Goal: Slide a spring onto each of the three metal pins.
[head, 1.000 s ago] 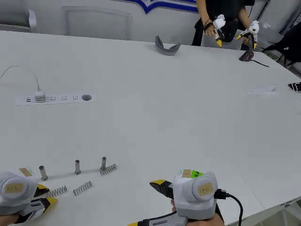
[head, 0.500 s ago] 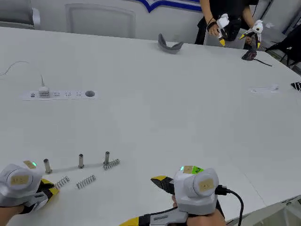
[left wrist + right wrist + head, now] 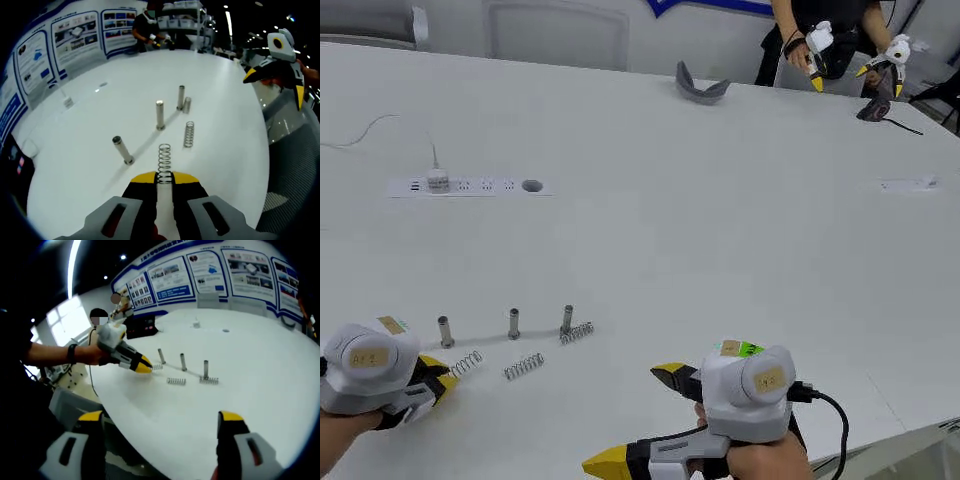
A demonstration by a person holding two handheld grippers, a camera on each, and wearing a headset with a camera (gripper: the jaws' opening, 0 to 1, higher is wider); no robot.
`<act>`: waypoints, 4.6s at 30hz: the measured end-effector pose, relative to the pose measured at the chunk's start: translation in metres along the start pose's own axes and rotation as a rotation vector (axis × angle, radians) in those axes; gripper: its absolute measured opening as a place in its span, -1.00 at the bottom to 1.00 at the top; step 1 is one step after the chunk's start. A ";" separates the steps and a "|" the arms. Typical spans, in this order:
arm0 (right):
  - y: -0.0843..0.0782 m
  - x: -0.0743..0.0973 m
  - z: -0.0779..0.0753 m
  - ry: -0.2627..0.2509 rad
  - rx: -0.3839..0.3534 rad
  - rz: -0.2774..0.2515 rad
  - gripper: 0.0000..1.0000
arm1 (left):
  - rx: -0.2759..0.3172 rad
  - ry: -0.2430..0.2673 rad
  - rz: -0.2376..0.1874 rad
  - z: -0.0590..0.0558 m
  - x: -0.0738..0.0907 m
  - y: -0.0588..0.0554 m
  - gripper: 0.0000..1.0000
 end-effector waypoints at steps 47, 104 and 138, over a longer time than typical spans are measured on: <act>0.077 -0.090 0.039 0.355 -0.067 -0.173 -0.21 | -0.078 -0.067 -0.186 -0.045 0.077 0.042 -0.80; 0.075 -0.085 0.054 0.482 0.324 0.181 -0.75 | -0.143 -0.233 -0.233 -0.078 0.076 0.049 -0.82; 0.071 -0.089 0.070 0.569 0.510 0.386 -0.76 | -0.045 -0.270 -0.297 -0.080 0.089 0.046 -0.73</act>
Point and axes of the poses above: the centre of the closed fingertips' face, and the gripper's own axes: x roughly backward along the fingers, z roughly to its left, y roughly out of its top, the point moved 2 cm from there along x, roughly backward along the fingers, and after that the axes turned 12 degrees about y, right-handed, at the moved point
